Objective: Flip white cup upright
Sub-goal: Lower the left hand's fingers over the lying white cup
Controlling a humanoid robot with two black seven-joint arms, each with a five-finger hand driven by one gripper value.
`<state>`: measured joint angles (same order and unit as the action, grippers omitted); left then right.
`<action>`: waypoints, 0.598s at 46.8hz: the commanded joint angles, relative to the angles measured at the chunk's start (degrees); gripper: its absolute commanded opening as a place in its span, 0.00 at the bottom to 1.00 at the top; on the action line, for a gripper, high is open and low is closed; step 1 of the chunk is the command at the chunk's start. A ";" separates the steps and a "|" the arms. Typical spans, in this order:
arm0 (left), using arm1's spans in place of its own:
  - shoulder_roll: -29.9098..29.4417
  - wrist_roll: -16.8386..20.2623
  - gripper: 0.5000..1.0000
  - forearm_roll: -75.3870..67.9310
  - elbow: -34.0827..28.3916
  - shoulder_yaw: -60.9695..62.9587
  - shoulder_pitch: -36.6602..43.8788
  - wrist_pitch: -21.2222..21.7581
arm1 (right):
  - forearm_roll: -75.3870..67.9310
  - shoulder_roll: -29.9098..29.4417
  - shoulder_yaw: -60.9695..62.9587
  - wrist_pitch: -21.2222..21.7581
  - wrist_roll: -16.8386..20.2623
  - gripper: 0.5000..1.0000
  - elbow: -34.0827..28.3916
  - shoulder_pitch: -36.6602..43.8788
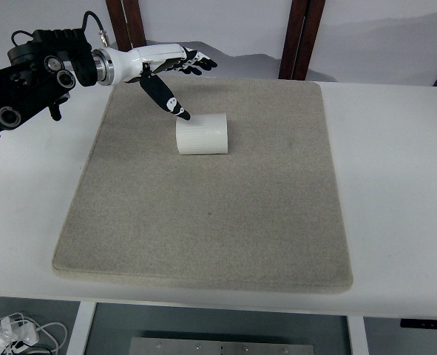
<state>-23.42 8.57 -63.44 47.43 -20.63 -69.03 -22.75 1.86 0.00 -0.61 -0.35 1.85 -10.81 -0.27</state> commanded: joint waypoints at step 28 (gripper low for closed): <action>0.57 -6.90 0.99 -1.77 4.16 6.74 -1.72 0.60 | -0.01 0.00 0.00 0.00 0.00 0.90 0.00 0.00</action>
<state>-23.02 1.77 -64.52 51.81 -14.46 -70.79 -22.46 1.88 0.00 -0.61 -0.35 1.85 -10.81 -0.27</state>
